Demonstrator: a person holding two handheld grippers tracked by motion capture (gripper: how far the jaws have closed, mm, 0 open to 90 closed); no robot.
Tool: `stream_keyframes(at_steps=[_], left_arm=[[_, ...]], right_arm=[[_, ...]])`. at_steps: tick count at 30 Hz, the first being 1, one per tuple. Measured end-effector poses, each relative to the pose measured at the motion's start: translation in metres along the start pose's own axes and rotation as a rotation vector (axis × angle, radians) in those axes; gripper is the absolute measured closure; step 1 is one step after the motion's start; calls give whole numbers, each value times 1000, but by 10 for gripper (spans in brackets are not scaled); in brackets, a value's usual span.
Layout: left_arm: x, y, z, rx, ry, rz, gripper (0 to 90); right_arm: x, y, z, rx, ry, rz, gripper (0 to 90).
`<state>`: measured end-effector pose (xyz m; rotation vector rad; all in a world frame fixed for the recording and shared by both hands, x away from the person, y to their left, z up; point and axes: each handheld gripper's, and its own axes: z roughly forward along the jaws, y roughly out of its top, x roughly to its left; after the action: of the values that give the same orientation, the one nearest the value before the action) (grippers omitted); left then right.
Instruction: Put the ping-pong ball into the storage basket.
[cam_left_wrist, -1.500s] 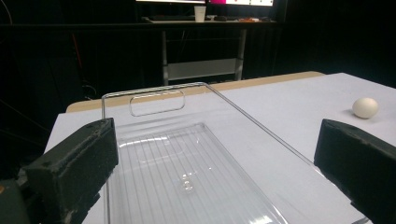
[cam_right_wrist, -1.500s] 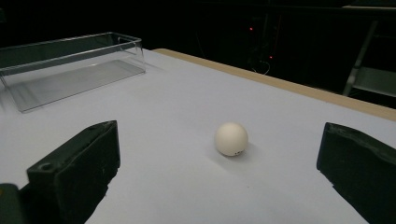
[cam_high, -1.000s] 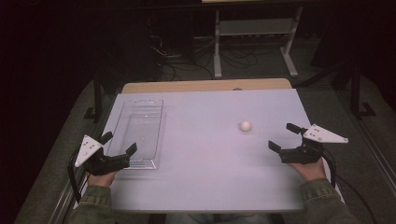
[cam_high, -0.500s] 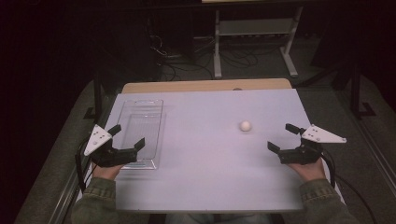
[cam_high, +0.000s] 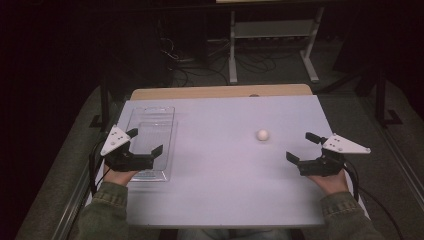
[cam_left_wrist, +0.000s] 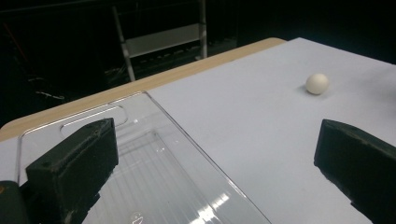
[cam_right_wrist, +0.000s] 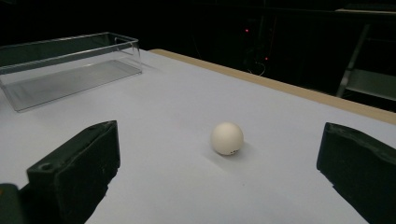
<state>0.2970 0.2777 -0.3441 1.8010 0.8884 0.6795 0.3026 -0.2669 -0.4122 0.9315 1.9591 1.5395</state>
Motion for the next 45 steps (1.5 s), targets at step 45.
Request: stream_keyframes(at_steps=[45], left_arm=[[-12, 69, 59, 83, -127, 123, 0]], right_arm=[[0, -1, -1, 29, 2, 2, 0]])
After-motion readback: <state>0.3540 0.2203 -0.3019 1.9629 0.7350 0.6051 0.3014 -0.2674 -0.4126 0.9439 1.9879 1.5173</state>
